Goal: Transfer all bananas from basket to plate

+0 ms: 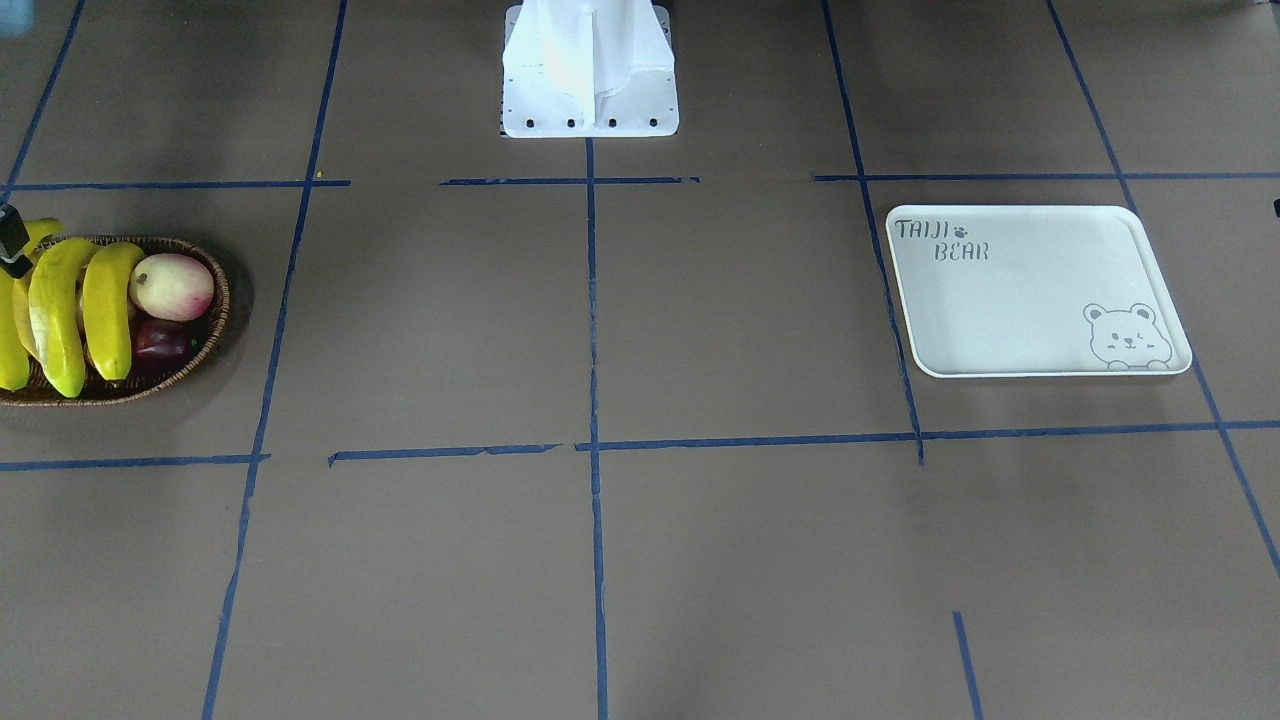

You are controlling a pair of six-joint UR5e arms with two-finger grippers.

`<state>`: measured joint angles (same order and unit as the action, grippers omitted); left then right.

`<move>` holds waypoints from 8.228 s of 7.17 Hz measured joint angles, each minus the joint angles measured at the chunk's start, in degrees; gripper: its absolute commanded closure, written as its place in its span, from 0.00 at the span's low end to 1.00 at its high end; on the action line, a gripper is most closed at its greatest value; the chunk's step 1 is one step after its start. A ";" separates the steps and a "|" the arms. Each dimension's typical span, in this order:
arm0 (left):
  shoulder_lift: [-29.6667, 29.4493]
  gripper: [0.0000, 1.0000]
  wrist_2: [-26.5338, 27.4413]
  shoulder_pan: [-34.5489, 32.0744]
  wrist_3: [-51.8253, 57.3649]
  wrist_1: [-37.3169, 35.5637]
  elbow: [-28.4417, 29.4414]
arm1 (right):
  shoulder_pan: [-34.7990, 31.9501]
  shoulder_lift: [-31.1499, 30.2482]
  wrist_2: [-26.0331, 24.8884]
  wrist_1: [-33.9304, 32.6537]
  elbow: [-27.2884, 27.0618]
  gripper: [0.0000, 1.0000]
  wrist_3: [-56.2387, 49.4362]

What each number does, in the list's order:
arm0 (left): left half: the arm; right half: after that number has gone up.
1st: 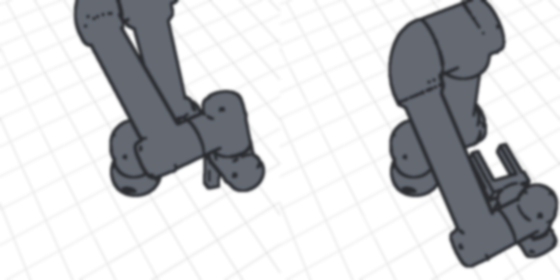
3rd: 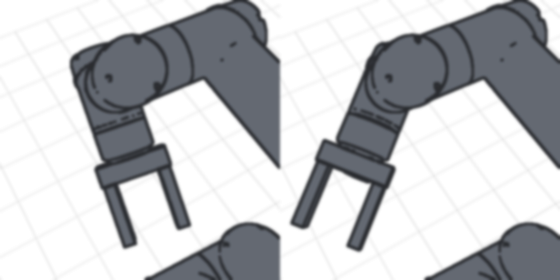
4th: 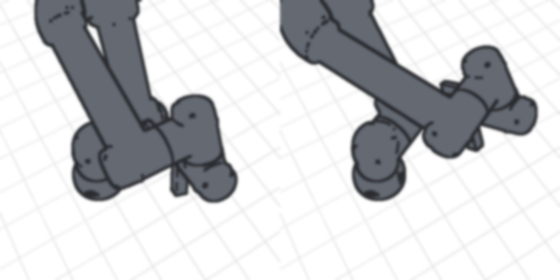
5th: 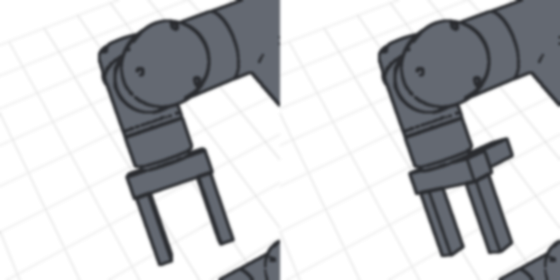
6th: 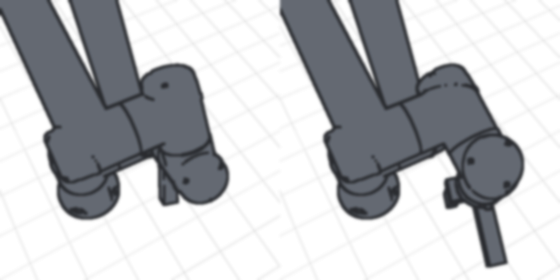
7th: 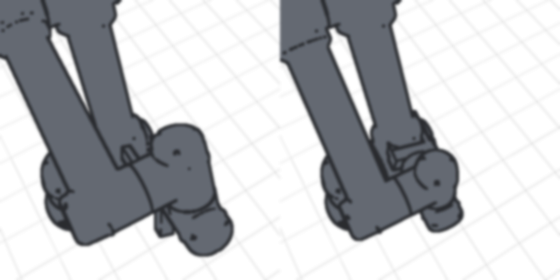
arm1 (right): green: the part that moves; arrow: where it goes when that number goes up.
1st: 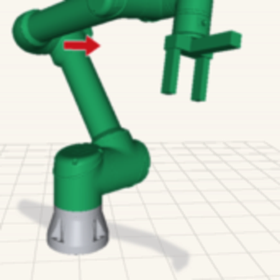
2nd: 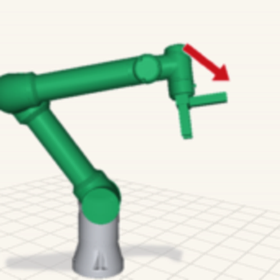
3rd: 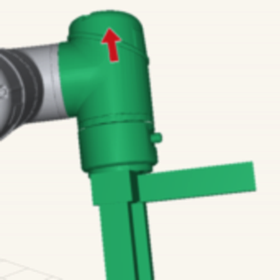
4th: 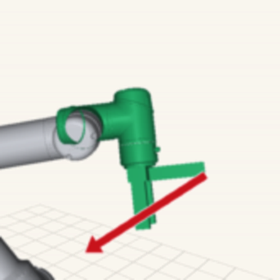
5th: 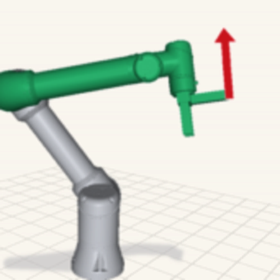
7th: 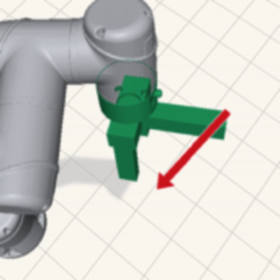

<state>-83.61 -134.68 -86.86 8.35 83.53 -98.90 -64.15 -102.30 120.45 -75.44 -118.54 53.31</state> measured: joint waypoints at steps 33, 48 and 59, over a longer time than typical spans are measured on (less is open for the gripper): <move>-45.33 1.00 13.02 46.88 -128.49 32.81 1.64 | 38.46 41.89 -25.01 28.00 11.00 0.00 33.50; -8.84 1.00 12.31 36.90 -95.03 32.77 -5.92 | 9.00 24.59 2.96 -22.48 0.94 0.00 -15.11; -0.41 0.00 8.97 23.05 -75.39 54.11 16.43 | -8.97 10.67 11.41 -23.01 4.55 0.00 -49.14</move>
<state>-84.02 -125.71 -63.81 -67.04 137.63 -82.47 -73.12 -91.63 131.87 -98.45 -113.98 4.17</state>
